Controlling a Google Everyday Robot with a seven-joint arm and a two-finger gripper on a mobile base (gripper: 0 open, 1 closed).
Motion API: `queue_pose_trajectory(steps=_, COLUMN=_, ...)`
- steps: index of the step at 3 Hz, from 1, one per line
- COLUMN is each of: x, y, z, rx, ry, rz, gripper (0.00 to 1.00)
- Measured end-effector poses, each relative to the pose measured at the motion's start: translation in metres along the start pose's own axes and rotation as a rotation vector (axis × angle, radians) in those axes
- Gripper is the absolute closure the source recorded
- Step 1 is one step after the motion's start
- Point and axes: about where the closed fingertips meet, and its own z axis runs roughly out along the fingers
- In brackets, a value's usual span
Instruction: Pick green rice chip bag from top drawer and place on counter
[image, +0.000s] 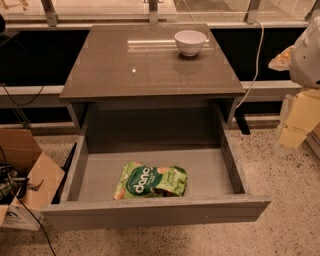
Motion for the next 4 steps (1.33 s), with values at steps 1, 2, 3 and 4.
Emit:
queue_pose_trajectory(steps=1, x=0.0, y=0.0, z=0.0, rx=0.0, ry=0.0, rz=0.0, gripper=0.0)
queue_pose_trajectory(steps=2, x=-0.009, y=0.001, z=0.014, rx=0.003, ry=-0.029, rz=-0.013, gripper=0.0)
queue_pose_trajectory(steps=3, x=-0.021, y=0.0, z=0.038, rx=0.037, ry=-0.057, rz=-0.024, gripper=0.0)
queue_pose_trajectory(steps=4, x=-0.024, y=-0.003, z=0.039, rx=0.054, ry=-0.065, rz=-0.024, gripper=0.0)
